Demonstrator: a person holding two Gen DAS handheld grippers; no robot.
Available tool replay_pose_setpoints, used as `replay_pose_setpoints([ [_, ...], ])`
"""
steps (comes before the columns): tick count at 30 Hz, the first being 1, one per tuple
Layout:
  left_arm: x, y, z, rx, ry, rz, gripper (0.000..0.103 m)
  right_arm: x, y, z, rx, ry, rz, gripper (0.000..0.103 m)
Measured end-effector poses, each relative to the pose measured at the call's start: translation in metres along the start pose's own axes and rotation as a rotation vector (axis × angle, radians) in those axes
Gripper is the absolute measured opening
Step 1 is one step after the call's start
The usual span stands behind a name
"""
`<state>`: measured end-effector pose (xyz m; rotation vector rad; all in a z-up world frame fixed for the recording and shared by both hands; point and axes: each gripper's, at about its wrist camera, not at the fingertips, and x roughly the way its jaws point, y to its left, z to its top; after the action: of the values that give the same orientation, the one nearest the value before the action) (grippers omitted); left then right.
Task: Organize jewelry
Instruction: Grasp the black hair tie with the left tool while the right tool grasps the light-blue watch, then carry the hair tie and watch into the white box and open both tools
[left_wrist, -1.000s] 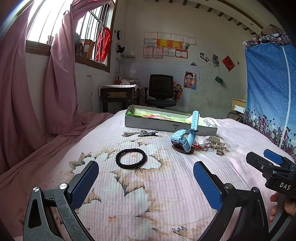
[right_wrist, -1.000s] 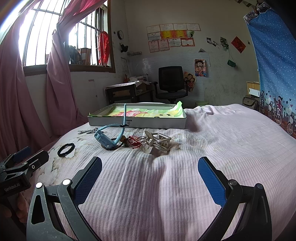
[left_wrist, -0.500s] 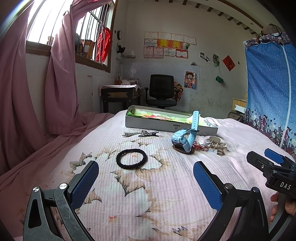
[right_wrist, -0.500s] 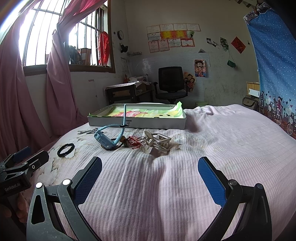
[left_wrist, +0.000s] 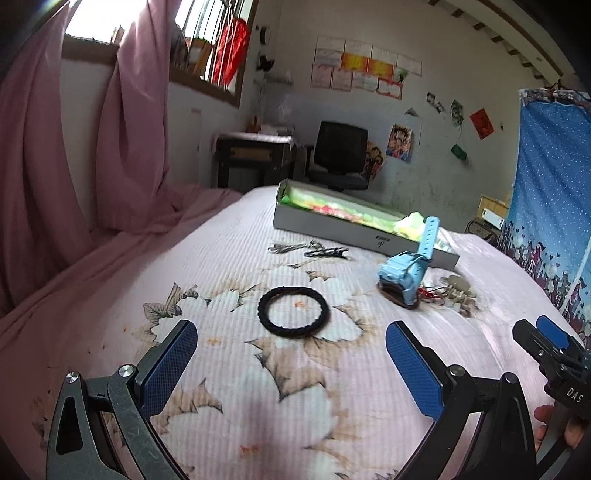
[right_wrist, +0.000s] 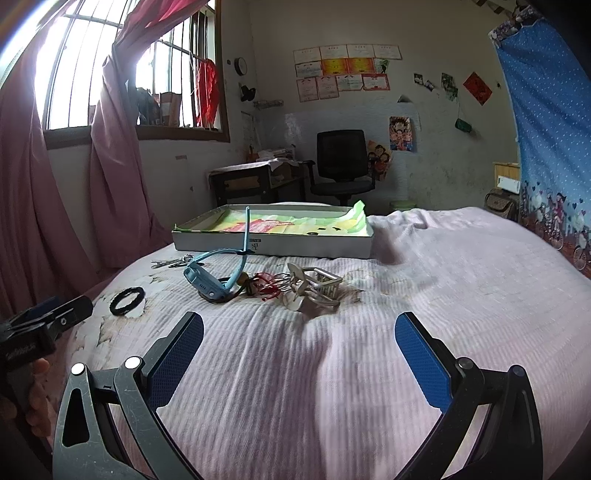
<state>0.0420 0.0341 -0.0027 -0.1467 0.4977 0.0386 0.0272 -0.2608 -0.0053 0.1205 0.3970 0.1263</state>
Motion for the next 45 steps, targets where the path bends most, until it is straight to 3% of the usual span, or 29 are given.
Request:
replay_pose_setpoints([
  [11, 0.054, 0.009, 0.021, 0.122, 0.164, -0.023, 0.102, 0.045, 0.019, 0.021, -0.033, 0.11, 0.091, 0.102],
  [17, 0.075, 0.016, 0.021, 0.132, 0.22, -0.068, 0.088, 0.075, 0.041, 0.035, -0.067, 0.178, 0.152, 0.102],
  [22, 0.077, 0.017, 0.019, 0.118, 0.201, -0.096, 0.079, 0.105, 0.061, 0.036, -0.099, 0.269, 0.218, 0.102],
  [28, 0.075, 0.013, 0.018, 0.13, 0.196, -0.119, 0.066, 0.124, 0.068, 0.034, -0.102, 0.319, 0.235, 0.086],
  [32, 0.076, 0.012, 0.02, 0.113, 0.196, -0.13, 0.052, 0.136, 0.075, 0.034, -0.108, 0.337, 0.24, 0.074],
  [39, 0.08, 0.011, 0.021, 0.086, 0.181, -0.149, 0.027, 0.147, 0.077, 0.034, -0.091, 0.339, 0.256, 0.06],
  [45, 0.076, 0.006, 0.018, 0.098, 0.166, -0.14, 0.013, 0.147, 0.075, 0.031, -0.08, 0.309, 0.274, 0.051],
])
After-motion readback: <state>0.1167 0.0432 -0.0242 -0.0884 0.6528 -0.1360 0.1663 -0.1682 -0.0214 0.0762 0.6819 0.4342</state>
